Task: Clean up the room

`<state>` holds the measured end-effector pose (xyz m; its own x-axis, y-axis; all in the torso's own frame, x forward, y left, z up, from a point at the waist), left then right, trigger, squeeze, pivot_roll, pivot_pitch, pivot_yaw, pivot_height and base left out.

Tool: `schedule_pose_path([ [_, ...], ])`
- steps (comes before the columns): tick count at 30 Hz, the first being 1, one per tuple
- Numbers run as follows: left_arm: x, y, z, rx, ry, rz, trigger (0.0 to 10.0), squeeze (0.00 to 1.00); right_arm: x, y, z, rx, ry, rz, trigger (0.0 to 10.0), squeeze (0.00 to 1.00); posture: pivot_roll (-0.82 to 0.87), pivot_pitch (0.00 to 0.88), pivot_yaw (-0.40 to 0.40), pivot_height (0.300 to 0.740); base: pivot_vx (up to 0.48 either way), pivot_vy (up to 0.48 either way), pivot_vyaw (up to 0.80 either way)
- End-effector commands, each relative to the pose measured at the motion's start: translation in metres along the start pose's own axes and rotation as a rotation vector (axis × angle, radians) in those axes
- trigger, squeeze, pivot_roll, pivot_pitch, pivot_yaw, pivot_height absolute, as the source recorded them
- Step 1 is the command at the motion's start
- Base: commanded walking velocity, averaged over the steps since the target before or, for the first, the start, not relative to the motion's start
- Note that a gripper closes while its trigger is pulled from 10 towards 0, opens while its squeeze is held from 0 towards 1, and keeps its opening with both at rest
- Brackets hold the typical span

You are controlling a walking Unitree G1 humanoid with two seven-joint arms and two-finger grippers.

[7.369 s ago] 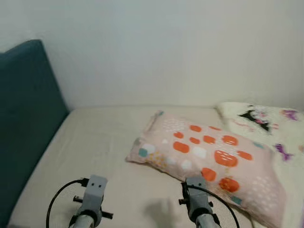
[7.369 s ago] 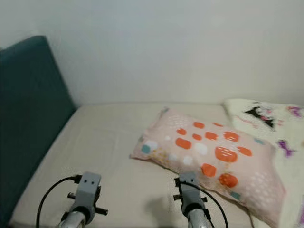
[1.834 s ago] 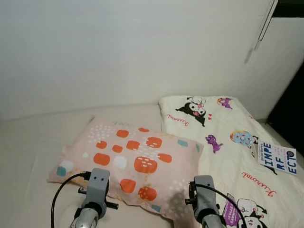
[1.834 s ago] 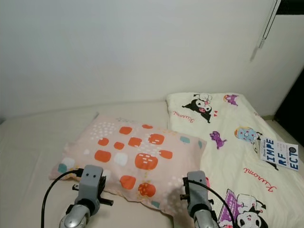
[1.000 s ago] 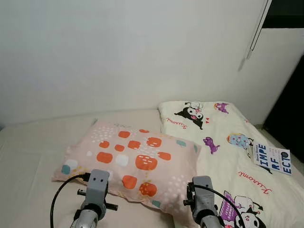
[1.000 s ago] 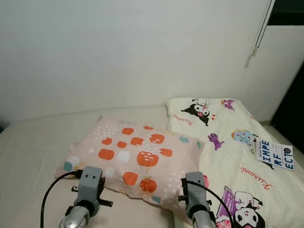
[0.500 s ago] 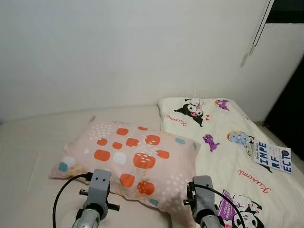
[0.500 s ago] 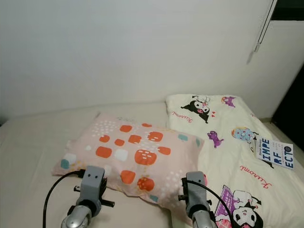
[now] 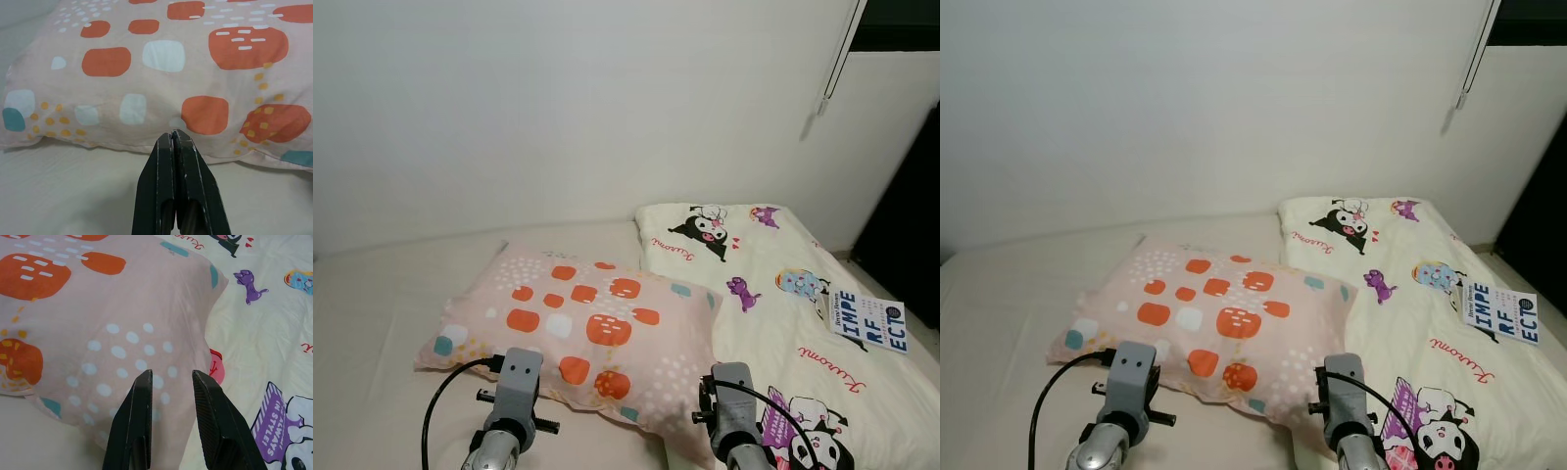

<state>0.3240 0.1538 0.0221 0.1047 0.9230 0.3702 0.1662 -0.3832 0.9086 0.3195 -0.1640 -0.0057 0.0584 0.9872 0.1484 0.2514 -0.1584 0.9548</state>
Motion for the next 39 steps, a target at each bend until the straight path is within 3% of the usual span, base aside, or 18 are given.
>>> schedule_pose_path([
  [1,0.0037,-0.0023,-0.0011,0.006,0.008,0.011,10.0,0.00,-0.0027,-0.0035,-0.0022,0.011,-0.010,0.015,10.0,0.00,0.02,0.109,-0.018,0.710,0.000,0.000,0.00],
  [15,0.0005,-0.0001,-0.0015,-0.006,-0.009,0.026,10.0,0.00,-0.0012,-0.0042,-0.0029,0.011,-0.007,0.015,10.0,0.00,0.02,0.100,-0.010,0.671,0.000,0.000,0.00],
  [34,-0.0007,0.0043,-0.0014,-0.024,-0.026,0.041,10.0,0.00,0.0016,-0.0048,-0.0034,0.010,-0.003,0.029,10.0,0.00,0.03,0.115,-0.007,0.671,0.000,0.000,0.00],
  [39,-0.0008,0.0045,-0.0015,-0.025,-0.030,0.042,10.0,0.00,0.0014,-0.0054,-0.0042,0.008,-0.005,0.040,10.0,0.00,0.03,0.118,-0.003,0.646,0.000,0.000,0.00],
])
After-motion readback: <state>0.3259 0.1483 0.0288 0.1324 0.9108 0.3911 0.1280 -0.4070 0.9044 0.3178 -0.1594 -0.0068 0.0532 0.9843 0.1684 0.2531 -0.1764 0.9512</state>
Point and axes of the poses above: a point about 5 cm out from each wrist's last joint towards the gripper, its own z axis pointing out of the wrist towards the gripper, its own y axis along the axis of the wrist's last joint, x = y × z, the point moved 5 cm from there along z, pointing out of the wrist towards the gripper, and after that the axes turned 15 degrees about z, right-handed, at the moved point
